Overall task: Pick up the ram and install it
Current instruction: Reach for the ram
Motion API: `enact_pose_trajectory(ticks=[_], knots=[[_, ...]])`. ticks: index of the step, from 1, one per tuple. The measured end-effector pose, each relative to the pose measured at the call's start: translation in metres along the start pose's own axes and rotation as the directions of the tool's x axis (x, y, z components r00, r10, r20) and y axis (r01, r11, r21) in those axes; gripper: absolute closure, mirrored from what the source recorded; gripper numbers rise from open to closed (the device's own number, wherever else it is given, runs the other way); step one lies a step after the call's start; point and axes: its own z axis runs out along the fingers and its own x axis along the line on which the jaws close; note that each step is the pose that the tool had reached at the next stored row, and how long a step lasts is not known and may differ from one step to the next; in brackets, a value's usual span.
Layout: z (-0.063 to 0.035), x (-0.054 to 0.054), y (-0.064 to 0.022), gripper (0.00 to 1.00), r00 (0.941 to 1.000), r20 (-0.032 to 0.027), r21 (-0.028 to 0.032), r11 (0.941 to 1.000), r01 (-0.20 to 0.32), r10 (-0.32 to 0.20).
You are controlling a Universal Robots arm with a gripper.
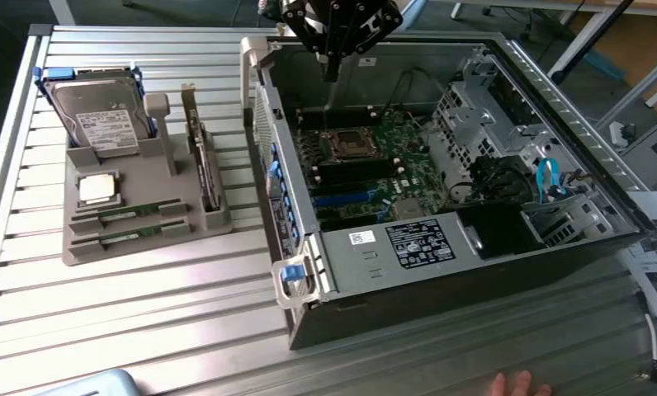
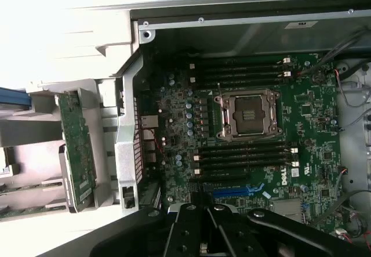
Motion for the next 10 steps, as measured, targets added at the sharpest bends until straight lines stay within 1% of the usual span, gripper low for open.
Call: enact_pose_trajectory(ticks=[6,10], knots=[[-0.0001,0.005,-0.0004,0.89,1.0000,0.0000,0.0000,1.0000,0.000,0.000],[-0.0004,0.013,-0.0010,0.89,1.0000,0.0000,0.0000,1.0000,0.000,0.000]])
